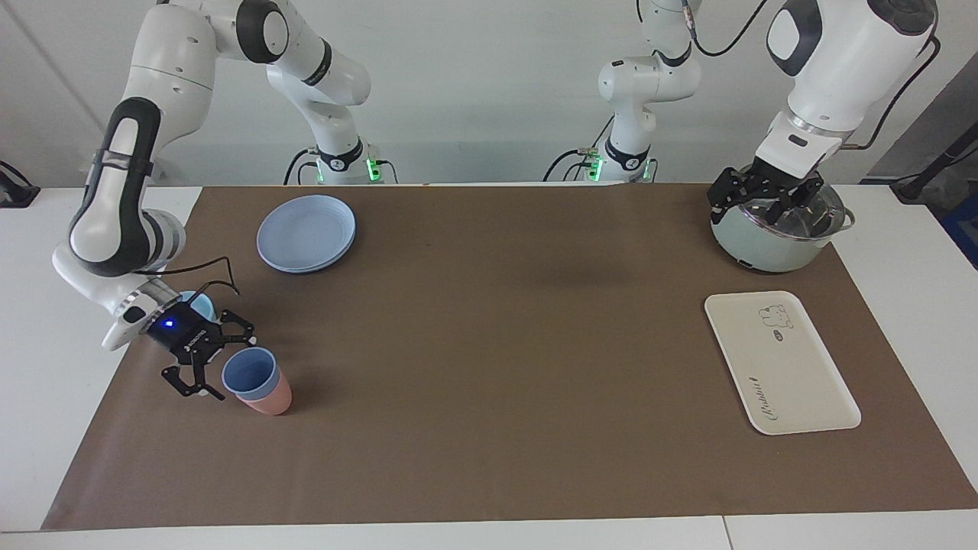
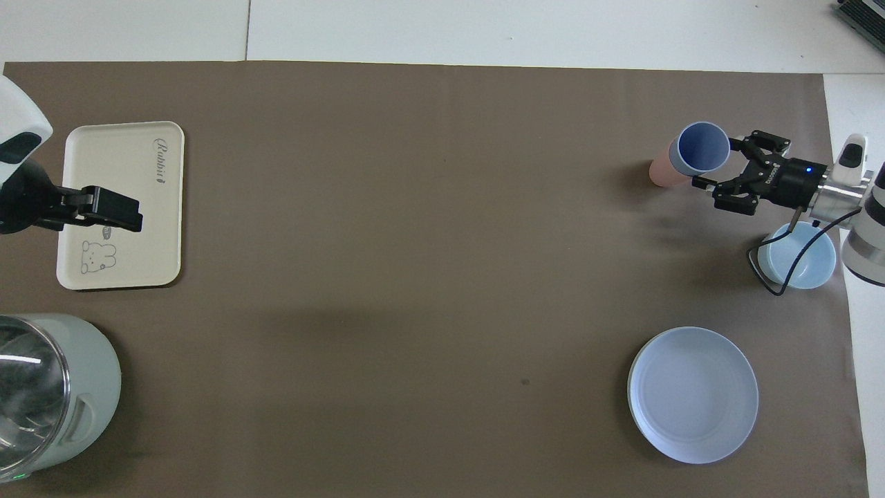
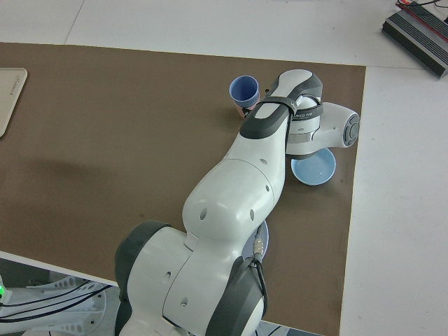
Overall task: Place cup on tray
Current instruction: 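Move the right gripper to the blue-and-pink cup and grasp it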
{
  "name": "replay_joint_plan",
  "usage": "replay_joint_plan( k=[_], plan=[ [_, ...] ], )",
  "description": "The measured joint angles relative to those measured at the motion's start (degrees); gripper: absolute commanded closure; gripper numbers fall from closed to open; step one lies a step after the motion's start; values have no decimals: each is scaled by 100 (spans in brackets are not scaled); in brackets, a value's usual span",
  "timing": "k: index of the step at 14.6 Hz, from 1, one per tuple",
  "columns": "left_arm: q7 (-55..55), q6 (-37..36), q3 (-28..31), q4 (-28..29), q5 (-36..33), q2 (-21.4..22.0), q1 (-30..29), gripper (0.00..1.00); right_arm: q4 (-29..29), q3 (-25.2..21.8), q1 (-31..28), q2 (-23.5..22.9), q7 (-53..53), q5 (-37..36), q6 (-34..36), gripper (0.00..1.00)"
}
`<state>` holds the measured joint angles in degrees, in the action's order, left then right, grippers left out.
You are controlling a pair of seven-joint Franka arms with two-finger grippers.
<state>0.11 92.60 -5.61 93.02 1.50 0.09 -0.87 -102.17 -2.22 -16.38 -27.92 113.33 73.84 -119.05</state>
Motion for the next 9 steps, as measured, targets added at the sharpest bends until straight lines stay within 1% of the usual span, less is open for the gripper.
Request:
replay_joint_plan(
  k=[4, 9],
  plan=[
    [0, 0, 7, 0, 0, 0, 0, 0, 0, 31, 59, -124, 131, 199, -1, 0],
    [0, 0, 13, 1, 0, 0, -1, 0, -1, 37, 255, -165, 270, 467, -156, 0]
  ],
)
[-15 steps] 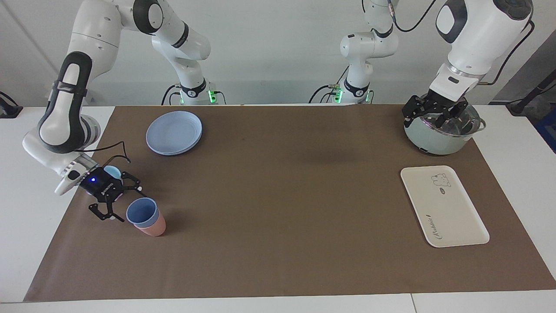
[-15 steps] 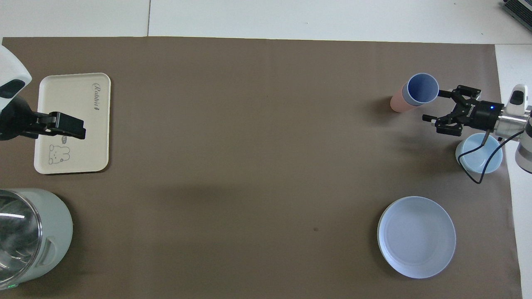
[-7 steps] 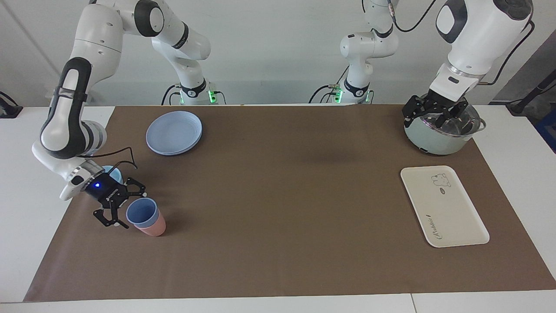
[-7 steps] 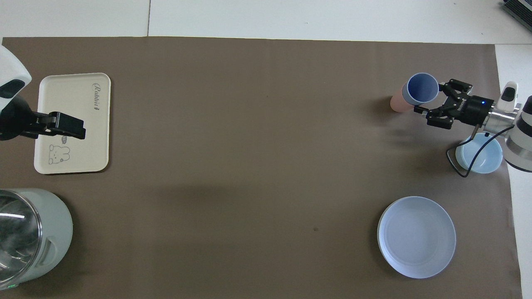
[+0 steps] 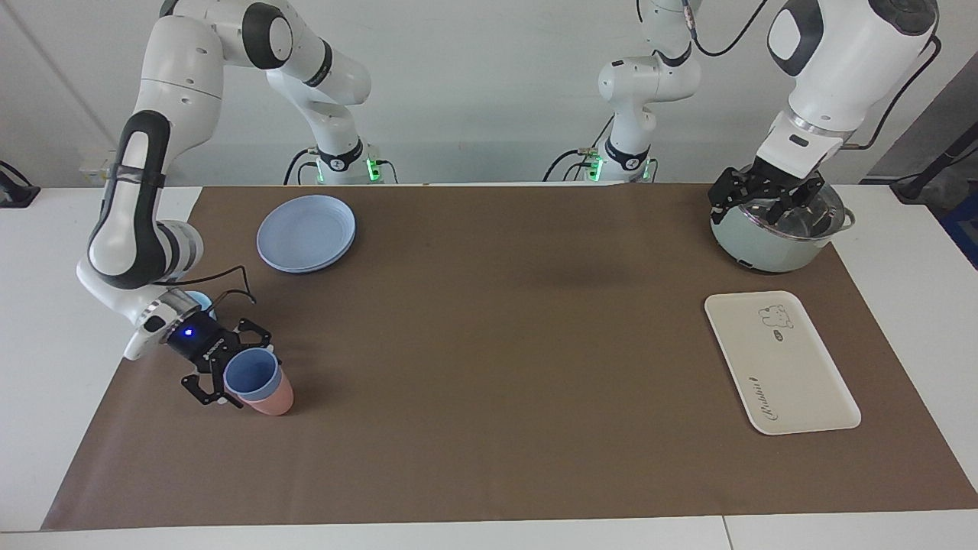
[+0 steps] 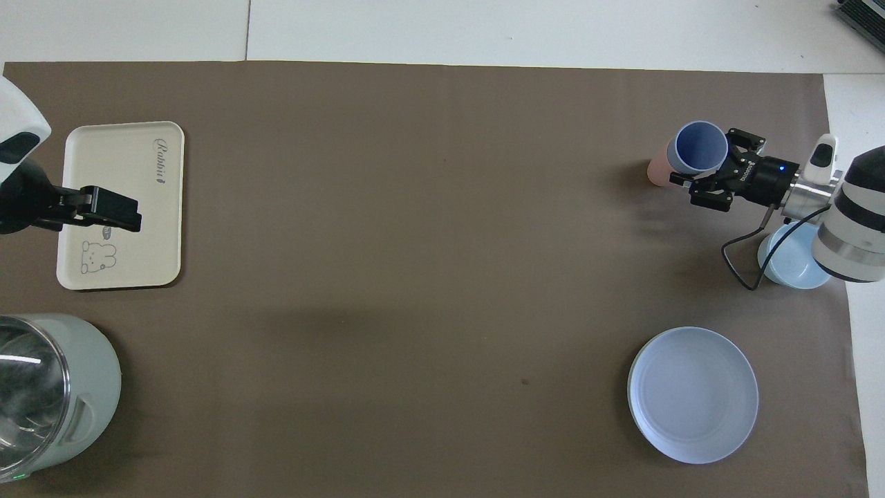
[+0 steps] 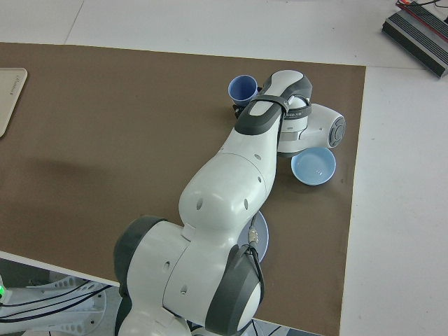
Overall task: Place cup on tray
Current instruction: 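Move the right gripper to the blue-and-pink cup and grasp it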
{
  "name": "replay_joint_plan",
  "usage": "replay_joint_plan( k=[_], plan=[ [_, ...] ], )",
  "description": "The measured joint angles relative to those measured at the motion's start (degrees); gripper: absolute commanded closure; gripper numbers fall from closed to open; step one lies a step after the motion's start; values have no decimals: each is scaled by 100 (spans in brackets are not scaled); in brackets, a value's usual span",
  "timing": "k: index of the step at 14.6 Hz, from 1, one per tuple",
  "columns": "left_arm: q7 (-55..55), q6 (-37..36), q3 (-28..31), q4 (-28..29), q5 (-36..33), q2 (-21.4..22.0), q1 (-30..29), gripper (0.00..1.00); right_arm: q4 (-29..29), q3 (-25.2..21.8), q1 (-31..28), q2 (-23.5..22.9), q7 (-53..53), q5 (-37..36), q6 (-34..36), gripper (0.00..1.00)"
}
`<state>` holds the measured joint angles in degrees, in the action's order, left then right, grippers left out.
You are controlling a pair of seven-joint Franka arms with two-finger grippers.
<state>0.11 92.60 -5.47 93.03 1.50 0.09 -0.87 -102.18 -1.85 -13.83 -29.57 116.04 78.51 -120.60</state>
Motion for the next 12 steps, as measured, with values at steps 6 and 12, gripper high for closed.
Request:
replay_joint_plan(
  k=[6, 12],
  plan=[
    [5, 243, -10, 38, 0, 1, 1, 0, -17, -1, 11, -24, 44, 17, -91, 26],
    [5, 446, -19, 138, 0, 5, 59, 0, -23, 0, 13, -26, 54, 97, -104, 100]
  ],
)
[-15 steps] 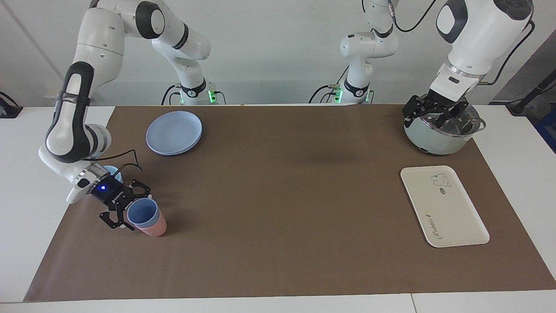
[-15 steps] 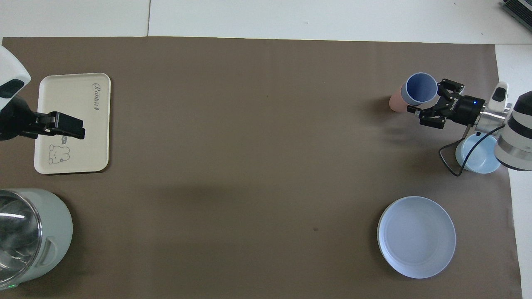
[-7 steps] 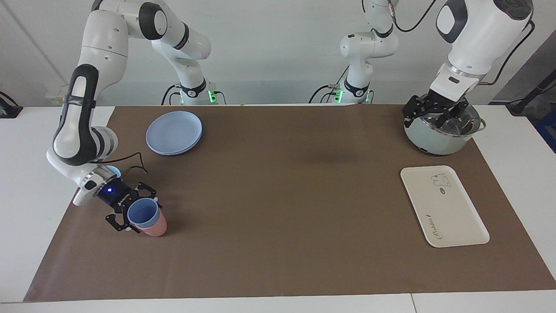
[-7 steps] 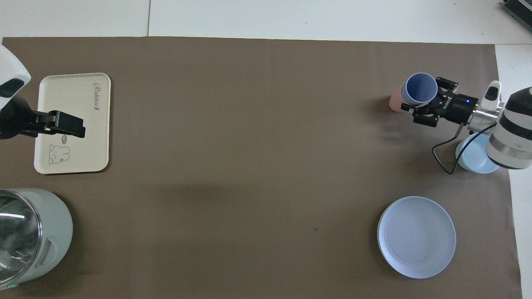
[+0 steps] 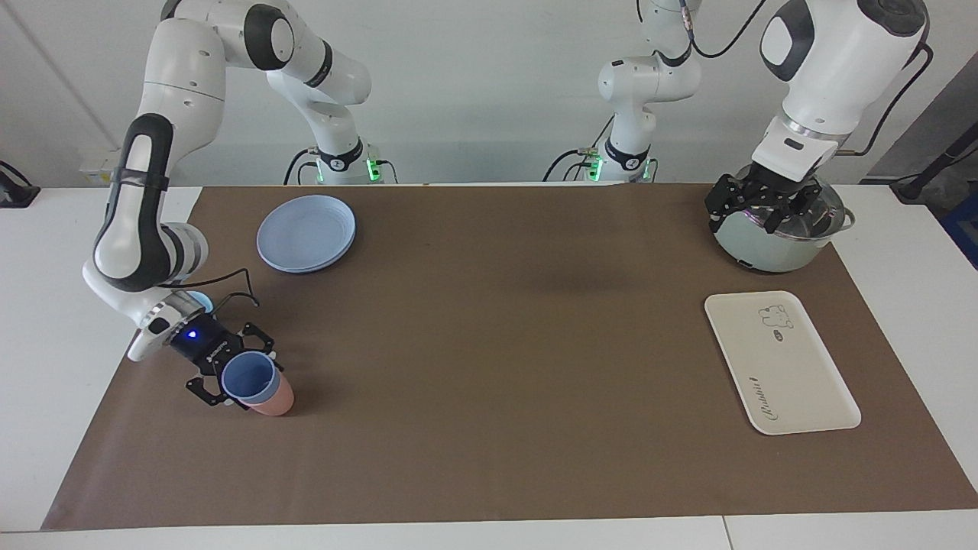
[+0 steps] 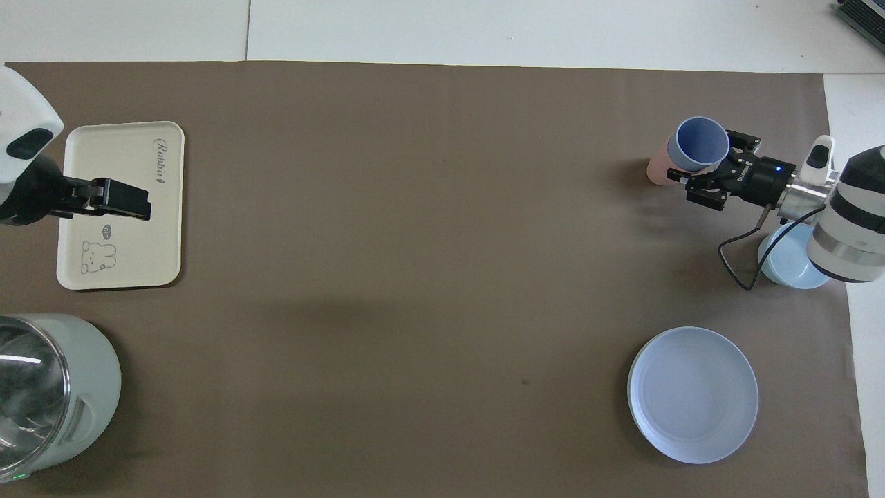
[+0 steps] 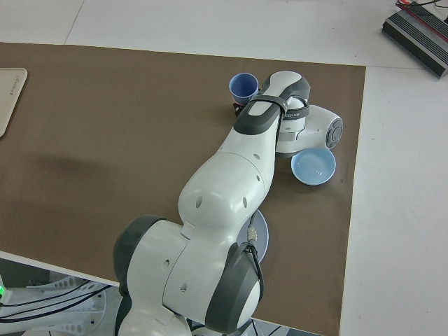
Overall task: Place cup on tray
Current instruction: 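Move the right gripper to the blue-and-pink cup and grasp it, then lift the cup with the right gripper while the left gripper reaches toward it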
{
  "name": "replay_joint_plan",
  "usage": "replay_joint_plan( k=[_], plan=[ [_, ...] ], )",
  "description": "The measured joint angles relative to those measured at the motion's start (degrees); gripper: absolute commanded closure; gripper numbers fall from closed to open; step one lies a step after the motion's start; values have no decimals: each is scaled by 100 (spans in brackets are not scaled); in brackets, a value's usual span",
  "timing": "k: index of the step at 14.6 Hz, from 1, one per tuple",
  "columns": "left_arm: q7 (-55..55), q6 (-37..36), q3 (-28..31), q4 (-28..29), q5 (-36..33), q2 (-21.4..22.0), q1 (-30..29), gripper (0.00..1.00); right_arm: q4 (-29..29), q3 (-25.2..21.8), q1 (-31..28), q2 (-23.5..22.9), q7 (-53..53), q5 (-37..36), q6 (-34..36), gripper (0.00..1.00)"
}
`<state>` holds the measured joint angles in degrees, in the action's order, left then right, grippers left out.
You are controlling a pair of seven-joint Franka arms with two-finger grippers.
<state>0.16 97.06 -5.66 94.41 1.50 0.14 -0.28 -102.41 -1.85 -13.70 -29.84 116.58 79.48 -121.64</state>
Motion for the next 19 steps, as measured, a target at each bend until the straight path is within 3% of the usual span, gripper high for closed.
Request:
replay_joint_plan(
  k=[5, 10, 13, 14, 16, 19],
  plan=[
    [-7, 104, -16, 11, 16, 12, 158, 0, 75, 2, 65, 172, -252, -310, -1, 100],
    [-255, 327, -22, 57, 670, 14, 258, 0, 205, 11, 528, 1339, -2807, -2486, -111, 100],
    [-883, 563, -31, 151, 1044, -52, 577, 0, 194, 20, 1063, 1980, -4209, -3386, -110, 100],
    [-1142, 695, -38, 182, 1184, -115, 758, 2, 193, 27, 1300, 2113, -4684, -3766, -109, 100],
    [-1736, 1220, -53, 211, 1711, -324, 1129, 14, 195, 47, 1879, 2285, -5513, -4603, -111, 100],
    [-2099, 2124, -56, 212, 2934, -647, 1402, 15, 195, 58, 2568, 2315, -6039, -5241, -118, 100]
  ],
)
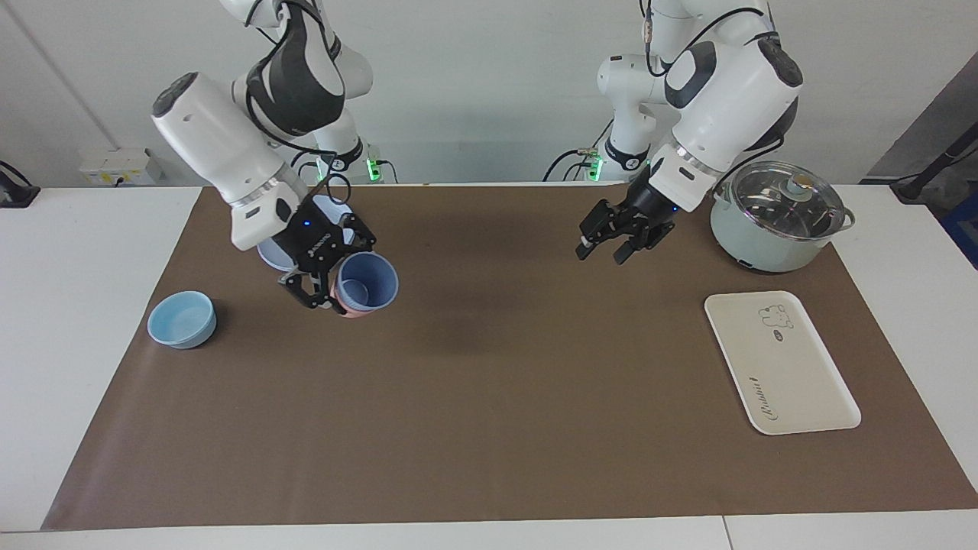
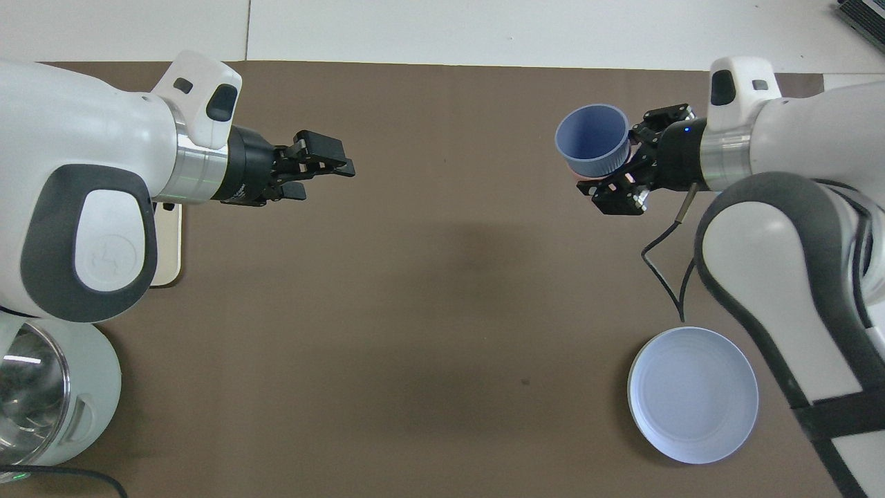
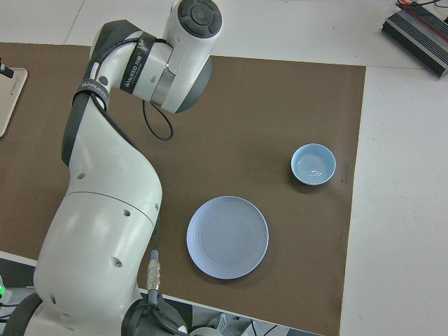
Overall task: Place cup on tray
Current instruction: 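Lift the cup with the right gripper while the left gripper reaches toward it, then grasp the cup with the left gripper from the right gripper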
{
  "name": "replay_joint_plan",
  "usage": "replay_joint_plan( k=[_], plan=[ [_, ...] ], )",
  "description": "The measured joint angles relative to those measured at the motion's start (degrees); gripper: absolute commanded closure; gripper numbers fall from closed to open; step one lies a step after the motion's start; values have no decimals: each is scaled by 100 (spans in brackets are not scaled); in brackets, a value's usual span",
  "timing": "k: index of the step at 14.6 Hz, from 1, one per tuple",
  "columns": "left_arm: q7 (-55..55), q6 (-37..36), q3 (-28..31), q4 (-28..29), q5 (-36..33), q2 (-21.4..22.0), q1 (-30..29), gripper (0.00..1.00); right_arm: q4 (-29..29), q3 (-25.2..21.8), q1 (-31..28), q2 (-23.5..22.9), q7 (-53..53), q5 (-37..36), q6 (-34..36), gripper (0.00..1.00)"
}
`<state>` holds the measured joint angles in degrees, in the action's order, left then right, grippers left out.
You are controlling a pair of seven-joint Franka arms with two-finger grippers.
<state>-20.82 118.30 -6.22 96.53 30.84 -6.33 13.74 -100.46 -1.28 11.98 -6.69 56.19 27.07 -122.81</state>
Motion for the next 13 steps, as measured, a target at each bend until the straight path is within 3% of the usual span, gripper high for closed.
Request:
replay_joint_plan(
  k=[3, 7, 13],
  plan=[
    [-411, 827, 1, 4, 492, -237, 396, 29, 1, 4, 448, 0, -169, -412, -3, 100],
    [-1036, 2009, -6, 18, 838, -565, 1079, 34, 2, 7, 935, 14, -300, -1038, -3, 100],
    [-1223, 2085, -2, 73, 852, -596, 1463, 34, -20, 0, 1176, 24, -398, -1483, 21, 100]
  ],
)
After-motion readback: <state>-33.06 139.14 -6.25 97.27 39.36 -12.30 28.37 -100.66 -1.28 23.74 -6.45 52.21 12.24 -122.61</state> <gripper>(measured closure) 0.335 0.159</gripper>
